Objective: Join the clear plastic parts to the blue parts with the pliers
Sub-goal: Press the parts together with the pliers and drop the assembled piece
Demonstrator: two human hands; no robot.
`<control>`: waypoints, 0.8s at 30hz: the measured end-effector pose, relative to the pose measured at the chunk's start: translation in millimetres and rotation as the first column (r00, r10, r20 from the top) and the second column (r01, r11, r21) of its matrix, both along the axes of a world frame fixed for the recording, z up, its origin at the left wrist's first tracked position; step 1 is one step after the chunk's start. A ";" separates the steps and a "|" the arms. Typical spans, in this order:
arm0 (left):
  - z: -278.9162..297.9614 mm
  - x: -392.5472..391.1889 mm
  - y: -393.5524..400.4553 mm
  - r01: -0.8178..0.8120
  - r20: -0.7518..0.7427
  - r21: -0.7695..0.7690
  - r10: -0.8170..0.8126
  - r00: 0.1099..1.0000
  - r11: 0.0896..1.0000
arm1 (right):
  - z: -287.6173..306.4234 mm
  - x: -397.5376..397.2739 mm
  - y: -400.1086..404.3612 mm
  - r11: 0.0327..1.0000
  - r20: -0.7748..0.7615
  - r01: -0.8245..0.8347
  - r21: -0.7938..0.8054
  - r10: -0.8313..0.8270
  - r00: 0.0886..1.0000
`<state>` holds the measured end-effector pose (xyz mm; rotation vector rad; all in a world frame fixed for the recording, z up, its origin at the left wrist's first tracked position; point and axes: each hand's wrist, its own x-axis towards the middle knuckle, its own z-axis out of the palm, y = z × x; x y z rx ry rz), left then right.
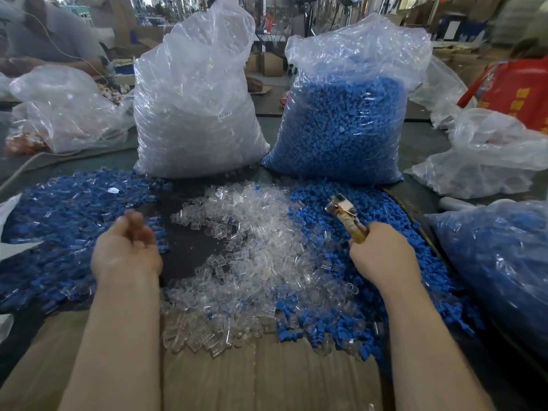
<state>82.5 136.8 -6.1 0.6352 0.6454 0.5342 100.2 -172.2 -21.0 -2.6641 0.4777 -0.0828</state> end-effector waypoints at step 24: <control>-22.3 12.9 -50.7 0.662 -0.679 0.725 -0.039 0.733 -0.189 | -6.2 -0.5 5.4 0.989 -0.066 0.013 -0.149 -0.023 0.998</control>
